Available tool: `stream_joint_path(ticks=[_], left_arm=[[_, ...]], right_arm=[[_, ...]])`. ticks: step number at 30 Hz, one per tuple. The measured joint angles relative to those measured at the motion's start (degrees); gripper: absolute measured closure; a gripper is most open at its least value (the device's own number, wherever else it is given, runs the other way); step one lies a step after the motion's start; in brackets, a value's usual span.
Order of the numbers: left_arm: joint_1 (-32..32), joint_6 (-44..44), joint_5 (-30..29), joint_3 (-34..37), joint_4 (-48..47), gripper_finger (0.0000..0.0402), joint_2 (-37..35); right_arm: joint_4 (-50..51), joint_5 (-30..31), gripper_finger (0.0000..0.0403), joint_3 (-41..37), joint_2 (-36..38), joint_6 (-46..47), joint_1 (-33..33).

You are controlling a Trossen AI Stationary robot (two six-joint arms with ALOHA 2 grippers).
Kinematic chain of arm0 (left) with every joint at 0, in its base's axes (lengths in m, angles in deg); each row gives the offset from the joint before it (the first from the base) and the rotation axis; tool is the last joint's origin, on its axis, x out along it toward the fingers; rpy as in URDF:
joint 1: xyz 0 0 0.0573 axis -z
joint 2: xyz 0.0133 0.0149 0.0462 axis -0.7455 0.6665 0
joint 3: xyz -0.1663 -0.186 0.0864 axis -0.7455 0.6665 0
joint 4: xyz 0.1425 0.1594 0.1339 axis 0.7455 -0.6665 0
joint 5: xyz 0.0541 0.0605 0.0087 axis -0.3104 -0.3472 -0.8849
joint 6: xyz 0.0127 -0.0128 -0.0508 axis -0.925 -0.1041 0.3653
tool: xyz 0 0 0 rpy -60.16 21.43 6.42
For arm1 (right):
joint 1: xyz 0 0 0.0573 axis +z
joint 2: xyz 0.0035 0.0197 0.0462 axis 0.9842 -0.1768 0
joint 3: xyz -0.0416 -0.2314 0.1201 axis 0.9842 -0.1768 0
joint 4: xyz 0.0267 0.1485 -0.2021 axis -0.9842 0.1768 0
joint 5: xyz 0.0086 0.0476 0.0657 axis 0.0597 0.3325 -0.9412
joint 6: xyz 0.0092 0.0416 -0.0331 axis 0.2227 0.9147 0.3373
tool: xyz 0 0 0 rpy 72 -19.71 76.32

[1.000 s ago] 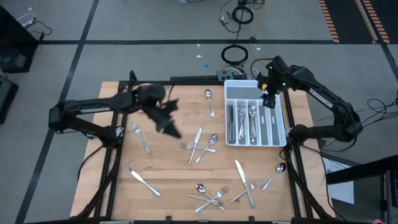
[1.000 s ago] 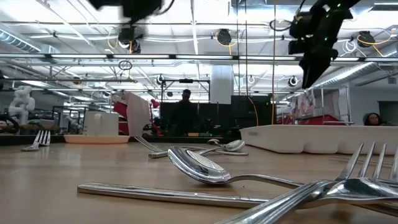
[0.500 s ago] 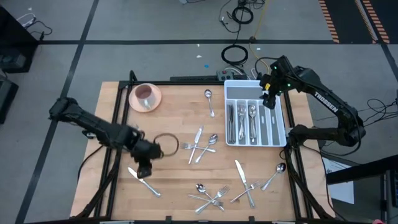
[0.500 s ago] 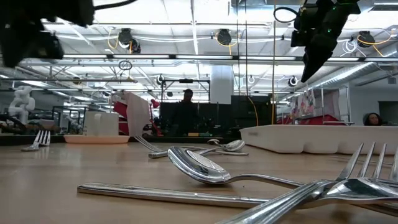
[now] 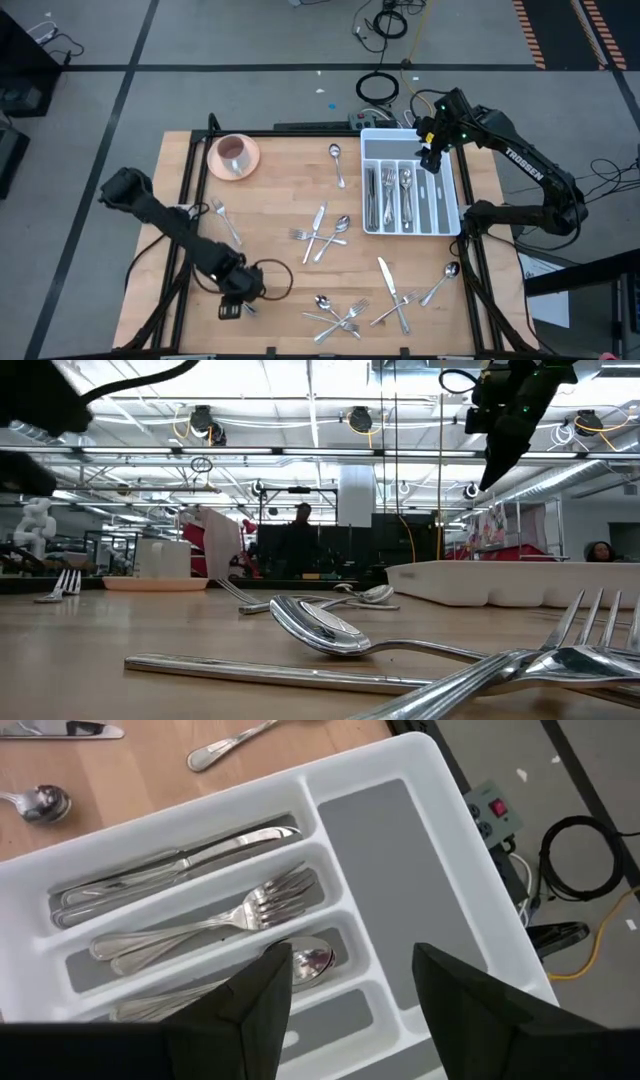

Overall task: Sort silverware
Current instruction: Put the silver knife into the white cutlery tray

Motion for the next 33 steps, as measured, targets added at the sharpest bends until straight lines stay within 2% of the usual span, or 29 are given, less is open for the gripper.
stream_joint_path(ticks=[9,12,24,33], left_arm=[[1.5,-9.1,-5.1,0.0,2.3,0.0222,7.7],[1.6,-9.2,-7.7,-0.3,2.8,0.0222,8.8],[5.0,-9.4,-8.7,-0.1,6.2,0.0222,9.1],[5.7,-13.9,-7.4,-6.6,-0.9,0.0222,8.2]], right_arm=[[0.0,-1.3,0.0202,0.0,0.0,2.3,0.0],[0.0,-1.5,0.0202,0.0,0.0,3.1,0.0],[0.6,-1.4,0.0202,0.0,0.0,4.3,0.0],[0.5,-1.3,0.0202,0.0,0.0,4.1,0.0]])
